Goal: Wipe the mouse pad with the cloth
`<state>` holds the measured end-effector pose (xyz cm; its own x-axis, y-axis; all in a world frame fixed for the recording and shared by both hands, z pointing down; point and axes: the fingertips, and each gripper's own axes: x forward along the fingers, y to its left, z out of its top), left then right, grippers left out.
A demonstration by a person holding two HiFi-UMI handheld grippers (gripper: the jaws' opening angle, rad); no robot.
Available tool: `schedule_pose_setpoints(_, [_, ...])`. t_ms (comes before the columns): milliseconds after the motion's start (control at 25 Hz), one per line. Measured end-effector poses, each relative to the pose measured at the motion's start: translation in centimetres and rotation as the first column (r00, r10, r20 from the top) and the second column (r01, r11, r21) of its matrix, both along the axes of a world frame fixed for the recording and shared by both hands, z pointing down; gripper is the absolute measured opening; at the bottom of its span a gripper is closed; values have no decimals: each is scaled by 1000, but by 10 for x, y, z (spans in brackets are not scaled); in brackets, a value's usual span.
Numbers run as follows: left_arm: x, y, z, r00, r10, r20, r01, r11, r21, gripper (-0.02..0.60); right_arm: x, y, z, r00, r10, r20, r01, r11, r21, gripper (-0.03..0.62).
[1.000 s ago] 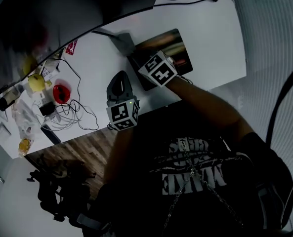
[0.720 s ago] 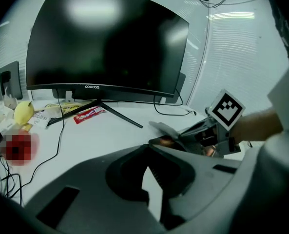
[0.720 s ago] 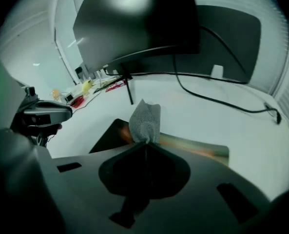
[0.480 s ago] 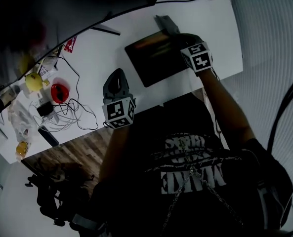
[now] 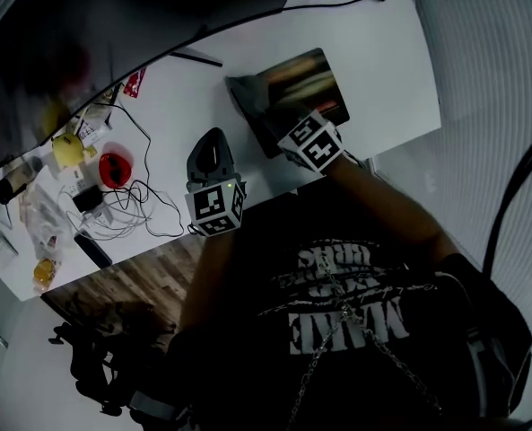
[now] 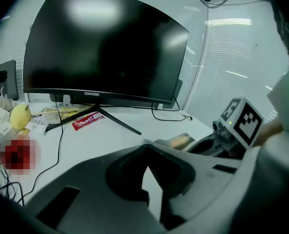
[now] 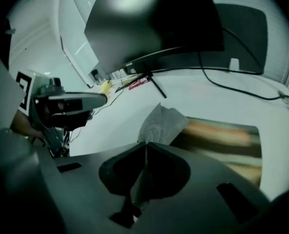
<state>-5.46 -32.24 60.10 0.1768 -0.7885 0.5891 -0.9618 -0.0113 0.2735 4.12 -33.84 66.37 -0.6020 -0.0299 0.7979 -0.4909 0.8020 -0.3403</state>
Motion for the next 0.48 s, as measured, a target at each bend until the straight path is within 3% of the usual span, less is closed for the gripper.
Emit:
schedule_pose_setpoints(80, [0,-1,-3,1000,9,8,-9,1000,7,5,-6,14,14,999,-40,-30,41,999,6,12])
schedule_pose_setpoints(200, [0,1,-4,999,29,22,-29,1000,10,5,7,9,22,999,-18,-50,19,1000,18,12])
schedule_pose_setpoints(360, [1,6,2,999,39,25,-39,999,-7,5,53,-24,22,991,101,-83,-96,994,57,12])
schedule_pose_setpoints(480, [4,5,5,998,53,26,-53,999,-10,5,109,-54,23,966,227,-124,-215,971,104,11])
